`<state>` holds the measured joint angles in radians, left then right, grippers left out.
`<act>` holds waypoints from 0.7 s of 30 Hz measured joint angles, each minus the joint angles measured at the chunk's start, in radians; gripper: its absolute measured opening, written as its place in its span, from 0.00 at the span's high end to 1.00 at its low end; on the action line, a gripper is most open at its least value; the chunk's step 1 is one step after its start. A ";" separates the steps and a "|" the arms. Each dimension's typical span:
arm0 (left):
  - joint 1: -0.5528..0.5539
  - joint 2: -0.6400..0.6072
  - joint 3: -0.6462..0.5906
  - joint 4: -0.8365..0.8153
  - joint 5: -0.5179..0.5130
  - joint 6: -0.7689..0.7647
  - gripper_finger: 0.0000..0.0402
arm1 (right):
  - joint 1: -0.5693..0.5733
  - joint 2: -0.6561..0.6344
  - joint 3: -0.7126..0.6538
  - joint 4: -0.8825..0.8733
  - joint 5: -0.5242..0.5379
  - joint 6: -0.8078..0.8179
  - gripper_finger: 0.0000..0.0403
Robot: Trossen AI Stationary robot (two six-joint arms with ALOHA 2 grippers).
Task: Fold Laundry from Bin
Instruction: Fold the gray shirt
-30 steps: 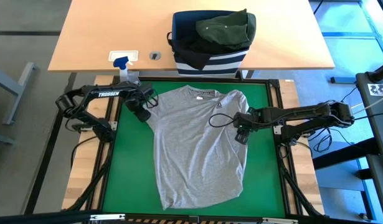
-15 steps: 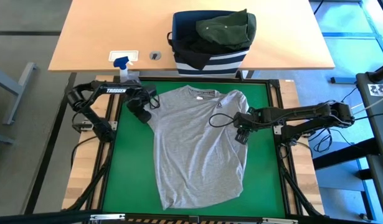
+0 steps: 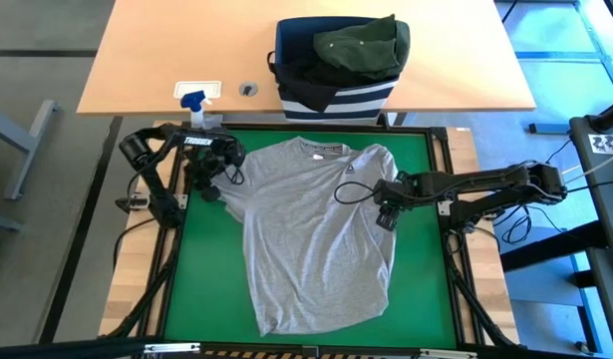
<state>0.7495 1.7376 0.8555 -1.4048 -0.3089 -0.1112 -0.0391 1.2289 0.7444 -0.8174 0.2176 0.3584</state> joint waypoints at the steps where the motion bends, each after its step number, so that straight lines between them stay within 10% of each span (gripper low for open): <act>1: -0.007 -0.010 0.022 -0.016 0.000 0.000 0.73 | 0.000 0.000 0.000 0.000 0.000 0.000 0.55; 10: -0.207 -0.350 0.104 0.138 0.336 -0.235 0.73 | 0.000 0.000 0.000 0.015 -0.071 0.054 0.55; 21: -0.521 -0.431 -0.202 0.506 0.301 -0.686 0.73 | 0.000 0.000 0.000 0.164 -0.070 0.030 0.55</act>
<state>0.2285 1.3065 0.6533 -0.8992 -0.0083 -0.7972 -0.0387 1.2285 0.7444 -0.6533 0.1474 0.3879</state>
